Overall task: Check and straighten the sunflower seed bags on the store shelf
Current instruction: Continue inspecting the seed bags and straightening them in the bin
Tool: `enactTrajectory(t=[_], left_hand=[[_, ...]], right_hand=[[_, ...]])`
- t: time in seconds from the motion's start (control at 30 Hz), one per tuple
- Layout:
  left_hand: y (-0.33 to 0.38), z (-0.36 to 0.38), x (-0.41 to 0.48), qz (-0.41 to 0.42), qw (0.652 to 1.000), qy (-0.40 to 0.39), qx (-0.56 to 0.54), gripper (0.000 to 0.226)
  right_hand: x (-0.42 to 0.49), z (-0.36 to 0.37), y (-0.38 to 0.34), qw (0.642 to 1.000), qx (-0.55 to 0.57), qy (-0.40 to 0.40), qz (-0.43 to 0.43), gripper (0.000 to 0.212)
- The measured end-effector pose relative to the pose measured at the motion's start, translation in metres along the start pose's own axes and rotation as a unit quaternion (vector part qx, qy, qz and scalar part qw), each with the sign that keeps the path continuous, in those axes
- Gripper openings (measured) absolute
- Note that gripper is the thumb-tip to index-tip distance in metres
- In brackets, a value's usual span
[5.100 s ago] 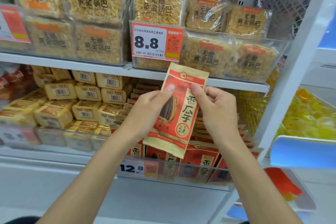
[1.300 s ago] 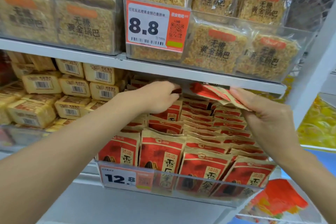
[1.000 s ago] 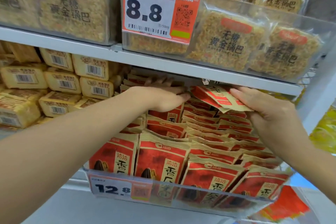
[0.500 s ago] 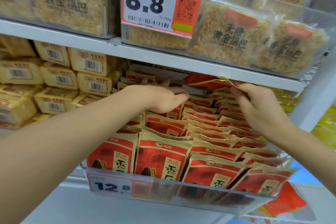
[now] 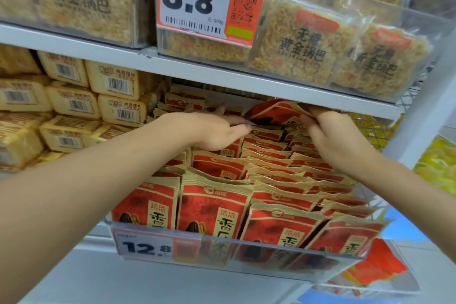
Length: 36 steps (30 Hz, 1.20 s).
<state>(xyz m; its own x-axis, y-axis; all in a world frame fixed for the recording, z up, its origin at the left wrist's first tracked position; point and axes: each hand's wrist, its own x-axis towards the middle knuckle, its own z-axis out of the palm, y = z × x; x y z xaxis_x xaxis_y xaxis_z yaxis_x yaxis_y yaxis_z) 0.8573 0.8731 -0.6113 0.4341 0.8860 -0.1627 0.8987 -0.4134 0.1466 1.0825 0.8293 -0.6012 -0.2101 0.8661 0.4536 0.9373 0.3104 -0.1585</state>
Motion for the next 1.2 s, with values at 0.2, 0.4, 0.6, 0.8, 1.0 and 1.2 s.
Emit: enactTrajectory(t=[0.2,0.4,0.6,0.8,1.0,1.2], left_hand=[[-0.004,0.004,0.006,-0.019,1.0,-0.021,-0.011,0.066],[-0.004,0.003,0.003,-0.019,1.0,-0.023,-0.001,0.073],[-0.005,0.004,0.005,-0.021,1.0,-0.021,-0.006,0.073],[-0.004,0.003,0.003,-0.023,1.0,-0.009,-0.01,0.071],[-0.006,0.008,0.004,-0.021,0.999,0.019,-0.025,0.071],[-0.002,0.004,0.002,-0.045,0.999,0.007,-0.007,0.078]], right_hand=[[0.033,0.018,0.0,0.995,-0.024,-0.091,0.013,0.038],[0.063,0.029,0.007,0.987,-0.108,-0.113,0.039,0.038],[0.083,0.044,0.019,0.989,-0.042,-0.135,0.045,0.033],[0.087,0.044,0.013,0.982,-0.01,-0.182,0.051,0.034],[0.077,0.047,0.023,0.992,-0.001,-0.101,0.075,0.04],[0.078,0.052,0.023,0.992,0.014,-0.103,0.076,0.038]])
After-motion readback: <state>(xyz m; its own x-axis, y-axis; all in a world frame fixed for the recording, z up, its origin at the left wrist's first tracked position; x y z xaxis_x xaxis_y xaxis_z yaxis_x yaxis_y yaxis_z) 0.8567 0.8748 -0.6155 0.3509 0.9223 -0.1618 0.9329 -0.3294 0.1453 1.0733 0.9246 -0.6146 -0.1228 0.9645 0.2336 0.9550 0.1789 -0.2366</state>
